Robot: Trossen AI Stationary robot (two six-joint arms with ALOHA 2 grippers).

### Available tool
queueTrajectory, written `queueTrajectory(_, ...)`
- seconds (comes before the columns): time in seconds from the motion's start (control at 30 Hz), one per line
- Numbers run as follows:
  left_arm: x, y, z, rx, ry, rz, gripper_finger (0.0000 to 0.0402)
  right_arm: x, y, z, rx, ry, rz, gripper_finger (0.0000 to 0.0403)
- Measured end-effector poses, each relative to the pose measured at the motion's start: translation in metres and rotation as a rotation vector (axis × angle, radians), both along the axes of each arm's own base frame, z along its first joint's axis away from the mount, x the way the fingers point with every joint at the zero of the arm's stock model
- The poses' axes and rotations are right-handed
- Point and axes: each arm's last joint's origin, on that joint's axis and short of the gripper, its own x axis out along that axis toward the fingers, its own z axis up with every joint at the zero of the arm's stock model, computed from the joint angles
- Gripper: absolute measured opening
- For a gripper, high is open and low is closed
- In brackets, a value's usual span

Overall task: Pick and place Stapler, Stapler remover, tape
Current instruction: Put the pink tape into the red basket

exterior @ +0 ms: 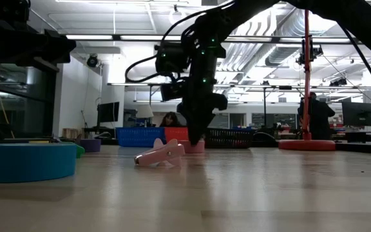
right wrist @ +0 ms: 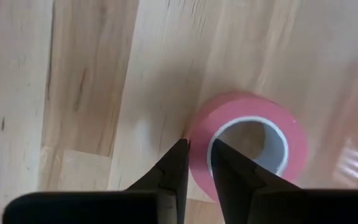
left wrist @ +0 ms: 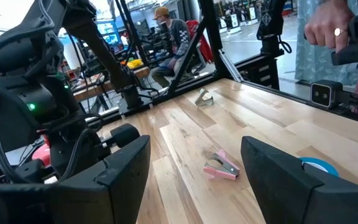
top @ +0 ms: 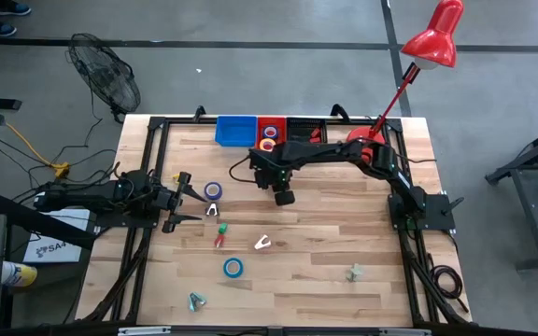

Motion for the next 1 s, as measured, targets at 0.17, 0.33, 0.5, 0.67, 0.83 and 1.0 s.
queueTrajectory(0.17,0.0,0.0,0.0,0.0,0.0,0.002,0.0247,-0.003,0.001,-0.01,-0.004,0.004,-0.031,0.0071)
queueTrajectory(0.33,0.0,0.0,0.0,0.0,0.0,0.001,0.0247,-0.003,0.002,-0.012,-0.001,0.007,-0.029,0.0077)
queueTrajectory(0.5,0.0,0.0,0.0,0.0,0.0,0.002,0.0247,-0.005,0.001,-0.007,-0.003,0.007,-0.033,0.0037)
queueTrajectory(0.67,0.0,0.0,0.0,0.0,0.0,0.001,0.0247,-0.011,-0.005,0.019,-0.01,-0.048,-0.048,0.0033)
queueTrajectory(0.83,0.0,0.0,0.0,0.0,0.0,0.001,0.0247,-0.021,-0.02,0.048,-0.031,-0.109,-0.057,0.0033)
queueTrajectory(1.0,0.0,0.0,0.0,0.0,0.0,-0.002,0.0247,-0.029,-0.047,0.071,-0.059,-0.162,-0.087,0.0033)
